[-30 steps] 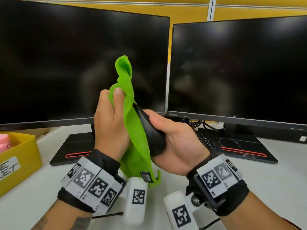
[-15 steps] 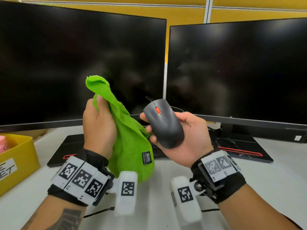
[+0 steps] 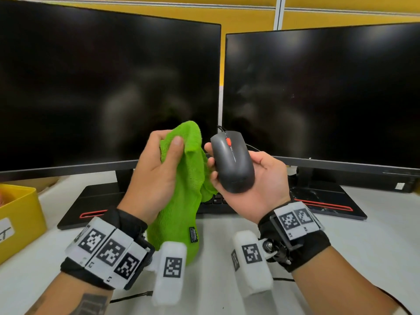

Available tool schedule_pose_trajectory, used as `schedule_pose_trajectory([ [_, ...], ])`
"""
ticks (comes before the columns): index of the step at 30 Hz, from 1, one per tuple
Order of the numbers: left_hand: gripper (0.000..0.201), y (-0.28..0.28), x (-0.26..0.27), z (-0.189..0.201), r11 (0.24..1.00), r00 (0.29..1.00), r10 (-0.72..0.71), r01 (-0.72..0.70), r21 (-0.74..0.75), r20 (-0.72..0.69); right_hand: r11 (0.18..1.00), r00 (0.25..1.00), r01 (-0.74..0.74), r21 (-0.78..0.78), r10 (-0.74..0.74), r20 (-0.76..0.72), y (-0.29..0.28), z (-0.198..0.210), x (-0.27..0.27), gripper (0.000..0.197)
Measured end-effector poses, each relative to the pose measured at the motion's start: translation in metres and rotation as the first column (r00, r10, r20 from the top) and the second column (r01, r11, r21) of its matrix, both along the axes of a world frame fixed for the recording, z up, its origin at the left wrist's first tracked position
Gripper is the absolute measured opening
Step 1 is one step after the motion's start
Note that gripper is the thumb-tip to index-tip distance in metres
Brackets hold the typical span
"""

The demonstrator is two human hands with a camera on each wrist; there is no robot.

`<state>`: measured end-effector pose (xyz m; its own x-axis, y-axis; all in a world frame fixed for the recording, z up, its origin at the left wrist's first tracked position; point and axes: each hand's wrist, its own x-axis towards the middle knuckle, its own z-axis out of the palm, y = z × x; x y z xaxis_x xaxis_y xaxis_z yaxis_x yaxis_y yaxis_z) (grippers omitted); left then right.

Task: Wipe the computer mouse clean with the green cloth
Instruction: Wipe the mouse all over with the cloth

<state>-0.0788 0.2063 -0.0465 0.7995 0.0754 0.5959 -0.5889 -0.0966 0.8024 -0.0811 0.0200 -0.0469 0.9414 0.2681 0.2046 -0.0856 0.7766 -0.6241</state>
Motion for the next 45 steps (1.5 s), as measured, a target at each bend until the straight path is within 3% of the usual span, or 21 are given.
schedule_pose_trajectory([
  [5,0.025,-0.001,-0.004,0.002,0.997,0.998,0.022,-0.026,0.069,0.059,1.000,1.000,-0.015,-0.006,0.015,0.019,-0.003,-0.002,0.002,0.062],
  [11,0.003,0.006,0.005,-0.001,0.989,0.984,0.145,-0.143,-0.026,0.103,1.000,0.998,-0.023,-0.017,0.024,0.055,-0.007,-0.005,0.003,0.063],
  [13,0.012,0.008,0.007,-0.002,0.987,0.975,0.161,-0.156,-0.049,0.151,0.999,0.998,-0.027,-0.016,0.028,0.055,-0.009,-0.007,0.005,0.064],
  [16,0.043,0.011,0.008,-0.005,0.987,0.962,0.162,-0.158,-0.036,0.220,0.999,0.997,-0.036,-0.024,0.038,0.068,-0.011,-0.009,0.008,0.063],
  [18,0.048,0.013,0.011,-0.007,0.975,0.944,0.218,-0.224,-0.003,0.249,0.998,0.995,-0.039,-0.046,0.043,0.084,-0.013,-0.010,0.010,0.061],
  [22,0.054,0.010,0.012,-0.007,0.960,0.946,0.280,-0.280,-0.026,0.166,0.996,0.997,-0.011,-0.093,0.018,0.076,-0.014,-0.011,0.014,0.049],
  [26,0.039,0.004,0.007,-0.006,0.977,0.980,0.189,-0.194,0.083,0.062,0.984,0.999,0.048,-0.173,-0.049,-0.002,-0.009,-0.007,0.012,0.033],
  [28,0.032,0.001,0.006,-0.007,0.985,0.992,0.128,-0.129,0.118,0.019,0.975,0.996,0.080,-0.207,-0.085,-0.018,-0.006,-0.004,0.008,0.035],
  [32,0.021,-0.005,0.004,-0.009,0.993,0.994,0.030,-0.019,0.115,-0.101,0.976,0.991,0.135,-0.172,-0.134,0.021,-0.006,-0.003,0.005,0.029],
  [35,0.030,-0.013,-0.002,-0.009,0.981,0.980,-0.064,0.096,0.167,-0.187,0.974,0.990,0.142,-0.177,-0.136,0.041,-0.002,0.000,0.004,0.034],
  [40,0.051,-0.024,-0.008,-0.018,0.869,0.980,-0.063,0.146,0.472,-0.187,0.933,0.976,0.215,-0.287,-0.196,0.096,0.010,-0.002,0.003,0.038],
  [45,0.046,-0.025,-0.006,-0.021,0.885,0.985,-0.064,0.130,0.447,-0.160,0.882,0.960,0.278,-0.380,-0.243,0.138,0.010,-0.003,0.002,0.028],
])
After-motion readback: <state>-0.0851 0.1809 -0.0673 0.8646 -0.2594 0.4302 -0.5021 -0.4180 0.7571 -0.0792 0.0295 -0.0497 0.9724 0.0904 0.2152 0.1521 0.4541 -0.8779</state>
